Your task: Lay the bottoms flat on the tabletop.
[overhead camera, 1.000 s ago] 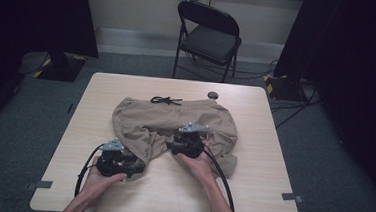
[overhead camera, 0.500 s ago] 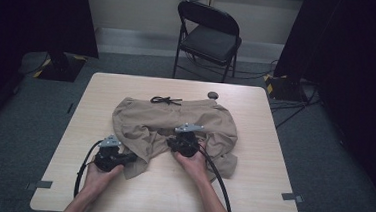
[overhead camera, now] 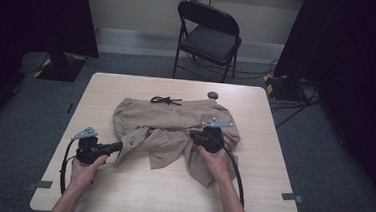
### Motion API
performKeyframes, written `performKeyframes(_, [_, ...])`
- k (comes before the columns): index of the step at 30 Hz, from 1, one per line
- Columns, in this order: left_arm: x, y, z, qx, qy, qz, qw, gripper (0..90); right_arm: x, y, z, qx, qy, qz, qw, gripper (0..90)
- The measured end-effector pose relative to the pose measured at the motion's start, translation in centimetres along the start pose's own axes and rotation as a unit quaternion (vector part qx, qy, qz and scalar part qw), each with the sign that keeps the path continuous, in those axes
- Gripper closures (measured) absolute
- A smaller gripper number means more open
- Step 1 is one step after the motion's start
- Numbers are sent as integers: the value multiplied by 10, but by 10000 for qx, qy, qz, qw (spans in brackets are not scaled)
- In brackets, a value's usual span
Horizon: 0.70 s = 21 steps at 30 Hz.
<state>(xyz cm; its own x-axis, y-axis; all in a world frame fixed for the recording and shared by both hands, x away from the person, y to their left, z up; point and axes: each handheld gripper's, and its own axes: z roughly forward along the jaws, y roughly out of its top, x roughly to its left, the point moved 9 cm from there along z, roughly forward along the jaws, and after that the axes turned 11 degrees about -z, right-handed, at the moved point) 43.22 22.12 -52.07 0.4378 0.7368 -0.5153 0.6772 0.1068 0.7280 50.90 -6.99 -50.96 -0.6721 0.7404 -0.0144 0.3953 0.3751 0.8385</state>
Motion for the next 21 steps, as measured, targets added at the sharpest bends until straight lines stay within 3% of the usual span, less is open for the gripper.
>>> performKeyframes(3, [7, -3, 3, 71, 82, -80, 9999, 900, -10, -8, 1, 128, -53, 74, 9999, 886])
performKeyframes(5, [15, -4, 4, 103, 153, -149, 9997, 900, -9, -14, 3, 236, -52, -8, 9997, 799])
performKeyframes(8, [17, -4, 1, 91, 139, -236, 9996, 829, 1, -14, 0, 141, 30, 18, 9999, 628])
performKeyframes(11, [14, 1, -9, -69, 98, -269, 9996, 751, 10, -3, -9, -137, 69, 64, 9999, 545])
performKeyframes(14, [6, 5, -21, -180, 53, -128, 9997, 692, 32, 7, -19, -312, 297, -122, 9990, 606])
performKeyframes(15, [4, 6, -24, -190, 23, -107, 9998, 683, 44, 7, -20, -277, 415, -304, 9983, 636])
performKeyframes(18, [-9, 3, -31, -152, -179, 34, 9997, 656, 74, 3, -17, -152, 815, -539, 9951, 700])
performKeyframes(21, [-21, -7, -32, 48, -267, 274, 9993, 582, 95, -5, -8, -8, 1044, -652, 9924, 682])
